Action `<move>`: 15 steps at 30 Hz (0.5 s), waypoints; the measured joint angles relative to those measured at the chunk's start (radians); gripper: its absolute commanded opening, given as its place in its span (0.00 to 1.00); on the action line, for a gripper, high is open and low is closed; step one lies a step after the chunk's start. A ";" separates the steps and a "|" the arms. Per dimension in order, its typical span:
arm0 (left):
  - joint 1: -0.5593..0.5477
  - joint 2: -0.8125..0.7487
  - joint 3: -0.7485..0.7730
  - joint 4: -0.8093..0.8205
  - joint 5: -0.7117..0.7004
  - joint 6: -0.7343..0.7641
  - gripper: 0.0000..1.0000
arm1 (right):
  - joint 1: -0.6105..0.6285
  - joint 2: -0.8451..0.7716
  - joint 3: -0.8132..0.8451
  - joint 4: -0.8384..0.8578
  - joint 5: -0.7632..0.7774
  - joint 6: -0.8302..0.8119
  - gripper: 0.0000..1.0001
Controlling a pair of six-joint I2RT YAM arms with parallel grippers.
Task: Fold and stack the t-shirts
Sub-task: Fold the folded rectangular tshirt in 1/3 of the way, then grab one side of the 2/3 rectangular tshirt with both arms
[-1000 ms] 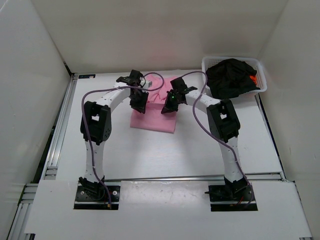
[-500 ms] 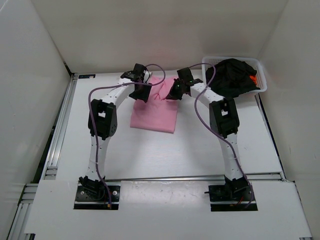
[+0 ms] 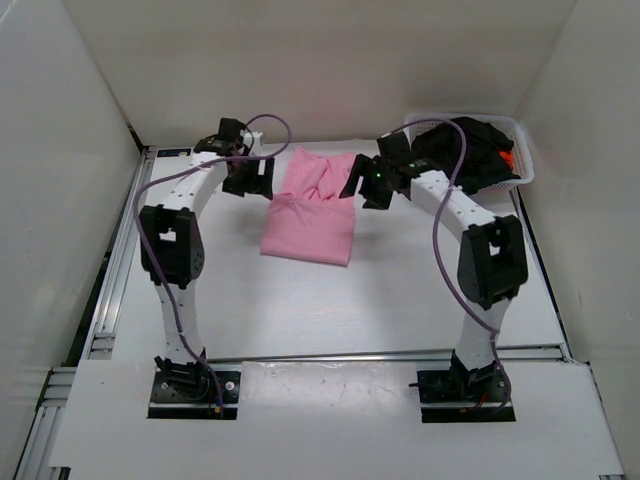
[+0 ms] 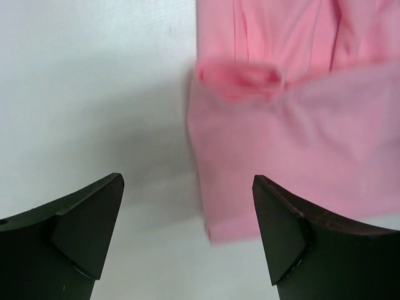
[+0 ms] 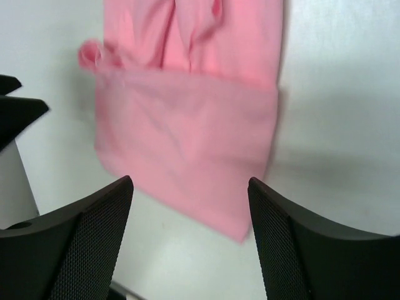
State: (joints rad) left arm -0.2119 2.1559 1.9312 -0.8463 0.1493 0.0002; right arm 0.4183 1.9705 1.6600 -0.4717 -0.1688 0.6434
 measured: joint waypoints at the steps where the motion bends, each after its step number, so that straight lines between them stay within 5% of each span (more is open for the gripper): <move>1: 0.018 -0.041 -0.047 -0.016 0.029 0.000 0.95 | 0.000 -0.045 -0.049 -0.006 -0.011 -0.004 0.80; 9: 0.020 -0.149 -0.388 -0.072 0.173 0.000 0.92 | 0.024 -0.091 -0.388 -0.027 -0.103 0.012 0.79; 15: 0.000 -0.108 -0.433 -0.069 0.210 -0.001 0.87 | 0.047 -0.071 -0.459 0.045 -0.187 0.083 0.75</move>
State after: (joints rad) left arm -0.2119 2.0476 1.4982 -0.9157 0.3592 -0.0006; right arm 0.4656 1.8992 1.2007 -0.4263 -0.3561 0.7261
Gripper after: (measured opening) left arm 0.894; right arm 0.766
